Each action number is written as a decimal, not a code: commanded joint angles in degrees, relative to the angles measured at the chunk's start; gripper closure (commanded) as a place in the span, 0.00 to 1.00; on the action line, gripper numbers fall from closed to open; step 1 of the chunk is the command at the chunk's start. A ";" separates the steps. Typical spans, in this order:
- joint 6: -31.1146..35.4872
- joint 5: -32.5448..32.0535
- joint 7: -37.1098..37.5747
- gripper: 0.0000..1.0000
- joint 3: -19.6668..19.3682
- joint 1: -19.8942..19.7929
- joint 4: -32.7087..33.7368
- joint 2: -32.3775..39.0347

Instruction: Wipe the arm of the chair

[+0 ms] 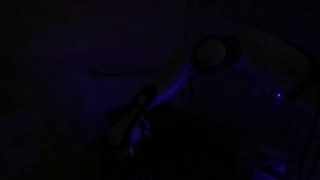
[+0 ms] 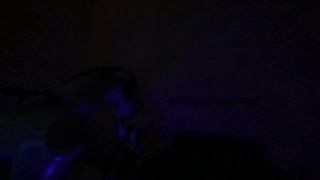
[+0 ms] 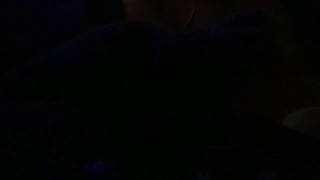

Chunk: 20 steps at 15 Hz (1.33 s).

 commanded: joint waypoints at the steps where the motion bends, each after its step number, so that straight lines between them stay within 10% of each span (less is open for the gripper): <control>1: 0.87 4.73 -0.99 0.93 0.44 -2.02 -13.51 -9.10; 7: -0.98 0.88 0.79 0.93 -2.87 -0.03 -20.98 -20.15; 13: -1.78 -12.24 2.50 0.93 -7.31 2.25 -10.23 -22.82; 20: -0.08 -12.71 1.21 0.93 -7.79 0.93 -0.45 -17.03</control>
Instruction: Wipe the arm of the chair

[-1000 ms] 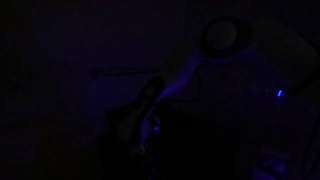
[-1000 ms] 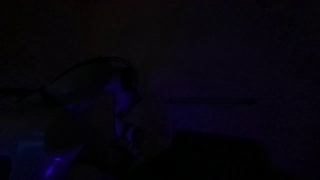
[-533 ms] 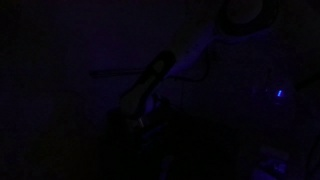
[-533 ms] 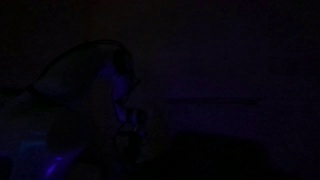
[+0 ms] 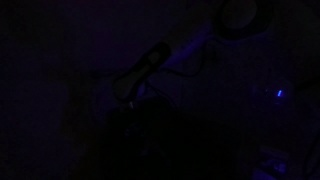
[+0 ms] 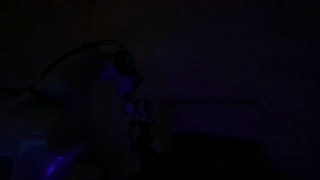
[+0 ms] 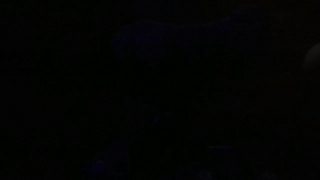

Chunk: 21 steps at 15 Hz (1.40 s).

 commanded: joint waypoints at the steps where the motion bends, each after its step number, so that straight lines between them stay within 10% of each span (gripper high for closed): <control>1: 0.17 -0.59 0.55 0.93 0.02 -0.26 3.04 3.20; 9: 0.47 1.34 0.28 0.93 0.06 -1.53 3.38 7.79; 10: 0.45 1.40 0.42 0.88 0.07 -1.49 3.43 7.98; 11: 0.44 1.44 0.52 0.58 0.11 -1.40 3.56 8.14; 21: 1.70 1.87 -0.63 0.02 1.78 -0.91 3.63 7.29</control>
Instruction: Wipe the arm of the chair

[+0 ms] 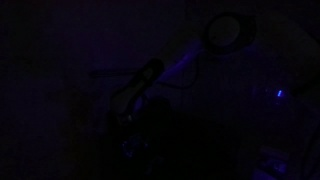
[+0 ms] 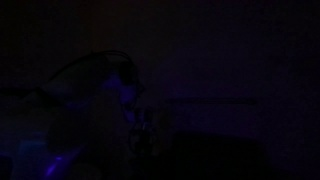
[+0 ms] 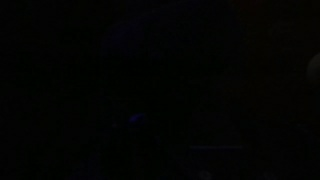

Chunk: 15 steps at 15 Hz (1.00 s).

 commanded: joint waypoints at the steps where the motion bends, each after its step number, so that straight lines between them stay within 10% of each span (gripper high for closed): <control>1: 0.92 1.12 -0.53 0.00 0.47 -0.36 -0.53 -0.71; 15: 3.50 0.45 -0.83 0.00 -0.33 -0.93 -3.18 -14.55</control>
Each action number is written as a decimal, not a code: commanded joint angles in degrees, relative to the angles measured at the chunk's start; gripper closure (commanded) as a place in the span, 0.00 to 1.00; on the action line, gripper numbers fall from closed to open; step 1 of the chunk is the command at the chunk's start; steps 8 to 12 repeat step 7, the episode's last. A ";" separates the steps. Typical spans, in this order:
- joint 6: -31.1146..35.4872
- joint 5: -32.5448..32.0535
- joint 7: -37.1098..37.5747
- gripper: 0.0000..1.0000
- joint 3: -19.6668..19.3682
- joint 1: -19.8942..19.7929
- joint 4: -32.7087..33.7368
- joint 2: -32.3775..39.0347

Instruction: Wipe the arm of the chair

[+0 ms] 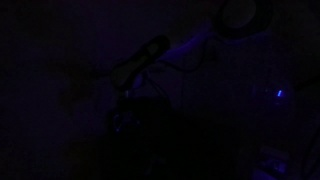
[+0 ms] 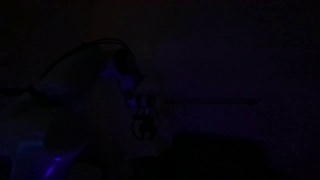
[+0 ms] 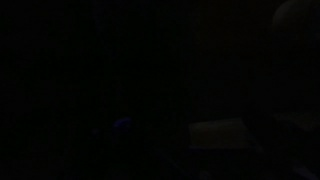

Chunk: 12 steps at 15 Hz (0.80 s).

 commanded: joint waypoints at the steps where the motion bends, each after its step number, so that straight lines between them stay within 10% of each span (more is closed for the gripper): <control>1: -2.16 -2.30 -0.41 0.00 -0.15 0.80 -3.17 -6.54; 12: -2.83 -1.31 0.14 0.00 0.38 0.52 0.14 -4.10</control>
